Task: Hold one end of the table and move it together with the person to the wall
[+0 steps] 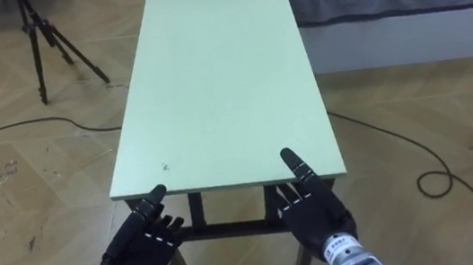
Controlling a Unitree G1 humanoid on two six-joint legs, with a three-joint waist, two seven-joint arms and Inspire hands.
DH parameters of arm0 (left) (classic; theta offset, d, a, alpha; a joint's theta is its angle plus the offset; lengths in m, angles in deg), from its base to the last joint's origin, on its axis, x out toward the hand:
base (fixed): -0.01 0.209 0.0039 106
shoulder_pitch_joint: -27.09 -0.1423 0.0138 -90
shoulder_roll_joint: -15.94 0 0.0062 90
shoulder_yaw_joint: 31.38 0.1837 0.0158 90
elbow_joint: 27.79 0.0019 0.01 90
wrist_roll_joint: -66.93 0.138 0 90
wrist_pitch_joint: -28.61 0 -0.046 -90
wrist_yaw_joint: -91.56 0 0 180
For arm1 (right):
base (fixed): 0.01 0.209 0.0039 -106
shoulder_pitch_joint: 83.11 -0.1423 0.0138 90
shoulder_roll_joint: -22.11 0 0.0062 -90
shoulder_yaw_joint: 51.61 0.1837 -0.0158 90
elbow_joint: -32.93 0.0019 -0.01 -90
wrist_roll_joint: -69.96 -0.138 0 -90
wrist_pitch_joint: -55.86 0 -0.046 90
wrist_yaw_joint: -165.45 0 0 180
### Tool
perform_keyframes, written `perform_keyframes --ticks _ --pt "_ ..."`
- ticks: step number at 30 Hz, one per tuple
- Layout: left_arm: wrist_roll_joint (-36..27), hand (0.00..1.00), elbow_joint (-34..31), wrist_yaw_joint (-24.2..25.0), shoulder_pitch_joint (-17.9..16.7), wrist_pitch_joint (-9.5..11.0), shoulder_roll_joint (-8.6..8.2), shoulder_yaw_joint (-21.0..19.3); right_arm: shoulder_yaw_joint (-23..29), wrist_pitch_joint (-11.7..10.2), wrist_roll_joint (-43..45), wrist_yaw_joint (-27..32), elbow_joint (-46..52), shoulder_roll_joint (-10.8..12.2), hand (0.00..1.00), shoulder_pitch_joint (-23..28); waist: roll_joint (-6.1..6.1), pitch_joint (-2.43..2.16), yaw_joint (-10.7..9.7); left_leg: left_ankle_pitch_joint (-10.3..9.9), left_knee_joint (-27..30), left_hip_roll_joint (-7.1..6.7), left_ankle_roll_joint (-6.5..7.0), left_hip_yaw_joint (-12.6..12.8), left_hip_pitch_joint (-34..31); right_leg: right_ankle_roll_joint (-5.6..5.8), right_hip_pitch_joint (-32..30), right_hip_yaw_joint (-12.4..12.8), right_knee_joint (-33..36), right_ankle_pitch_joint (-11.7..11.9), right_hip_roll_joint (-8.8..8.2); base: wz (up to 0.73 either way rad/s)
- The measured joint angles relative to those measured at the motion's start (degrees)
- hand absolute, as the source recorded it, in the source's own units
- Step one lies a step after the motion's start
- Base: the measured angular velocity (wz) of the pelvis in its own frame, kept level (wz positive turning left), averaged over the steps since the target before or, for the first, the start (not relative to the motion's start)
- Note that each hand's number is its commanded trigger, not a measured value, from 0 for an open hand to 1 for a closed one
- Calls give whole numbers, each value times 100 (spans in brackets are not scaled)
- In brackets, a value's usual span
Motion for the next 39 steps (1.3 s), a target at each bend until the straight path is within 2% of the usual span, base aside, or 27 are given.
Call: perform_keyframes --ticks 3,5,10,17,20,23,29,30,31,32,33,39 --pt "1 0 -41 -31 1 -37 -56 -85 47 6 -92 150 131 56 0 14 8 5 9 0 -11 1 0 3 -4 0 -10 14 -1 0 3 0" --pt "1 0 -166 -123 1 -109 -56 -136 53 7 -92 244 208 60 0 15 18 10 9 0 -10 1 0 4 -5 0 -11 18 0 0 3 0" --pt "18 0 -447 -335 0 -137 -59 -147 88 7 -72 297 335 88 0 25 42 13 7 0 38 -2 1 0 -92 0 -79 34 4 0 0 0" --pt "135 0 -1124 -502 1 -174 -56 -148 118 7 -42 295 353 99 0 21 73 32 -5 1 87 1 0 -19 -111 -8 -76 28 1 4 -25 1" --pt "132 0 -1336 -774 2 -202 -32 -155 120 11 -25 294 357 122 0 7 65 37 -1 3 84 3 -4 -19 -123 -14 -86 32 2 8 -25 0" --pt "132 0 -1449 -947 2 -205 -32 -168 226 10 -29 295 372 266 0 7 50 49 8 3 71 4 -5 -19 -131 -14 -98 44 -1 8 -2 0" --pt "119 0 -1542 -1008 2 -205 -34 -169 279 -10 -33 296 447 336 0 -4 2 75 21 3 75 2 -4 -23 -164 -14 -122 29 -3 8 -6 0" --pt "119 17 -1576 -1012 2 -204 -35 -175 279 -13 -31 307 515 338 0 -3 -1 73 25 3 86 1 -5 -21 -209 -15 -168 33 10 9 -8 0" --pt "119 62 -1602 -1021 1 -204 -35 -181 279 -14 -28 307 539 339 36 1 -5 77 40 4 93 1 -6 -18 -230 -20 -190 34 9 12 -10 0" --pt "119 87 -1611 -1037 1 -204 -35 -181 279 -14 -29 307 540 339 64 1 -5 77 63 4 96 3 -6 -16 -229 -21 -190 37 10 12 -11 0" --pt "116 100 -1655 -1103 1 -204 -39 -181 279 -14 -31 307 545 339 100 1 -7 77 81 5 95 6 -7 -10 -226 -21 -192 48 8 13 -15 0" --pt "73 100 -1690 -1194 2 -202 -39 -185 279 -21 -24 307 604 339 100 2 -23 73 144 6 132 6 -9 -4 -279 -25 -261 56 11 15 -26 0"
